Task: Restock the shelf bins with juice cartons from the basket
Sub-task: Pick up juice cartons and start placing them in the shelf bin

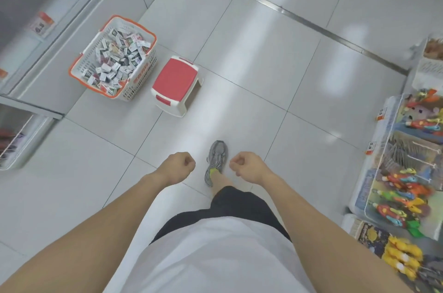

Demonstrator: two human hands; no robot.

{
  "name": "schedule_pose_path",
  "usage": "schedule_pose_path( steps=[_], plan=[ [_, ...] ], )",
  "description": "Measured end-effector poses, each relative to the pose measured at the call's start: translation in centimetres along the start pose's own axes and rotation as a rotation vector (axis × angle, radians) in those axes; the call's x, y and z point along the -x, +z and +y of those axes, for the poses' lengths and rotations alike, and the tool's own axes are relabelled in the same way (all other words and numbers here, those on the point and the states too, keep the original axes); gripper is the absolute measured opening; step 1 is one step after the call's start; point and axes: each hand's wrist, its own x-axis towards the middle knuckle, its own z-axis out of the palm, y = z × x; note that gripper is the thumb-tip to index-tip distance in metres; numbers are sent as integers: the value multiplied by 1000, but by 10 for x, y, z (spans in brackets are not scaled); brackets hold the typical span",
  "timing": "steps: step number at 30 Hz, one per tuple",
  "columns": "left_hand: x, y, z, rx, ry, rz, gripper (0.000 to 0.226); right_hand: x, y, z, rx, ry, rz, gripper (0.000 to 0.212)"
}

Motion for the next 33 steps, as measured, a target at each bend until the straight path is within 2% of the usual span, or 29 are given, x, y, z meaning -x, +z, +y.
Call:
schedule_pose_path(
  steps=[9, 18, 23, 27, 31, 33],
  plan=[
    [-133, -148, 126, 79, -22, 71, 18, -146, -180, -132, 53, -5, -9, 19],
    [-327, -291, 230, 152, 8, 99, 24, -324, -335, -252, 157, 0, -26, 17],
    [-388, -382, 277, 204, -46, 158, 21, -412, -422, -354, 304, -28, -51, 9],
    [-409, -450, 295, 312, -111, 227, 19, -471, -459, -449, 389, -115, -92, 9],
    [-429, -504, 300, 438, -193, 333, 22, -530, -464, -533, 574, -216, -219, 26],
    [-441, -526, 298, 487, -243, 373, 22, -561, -459, -571, 607, -239, -270, 23]
  ],
)
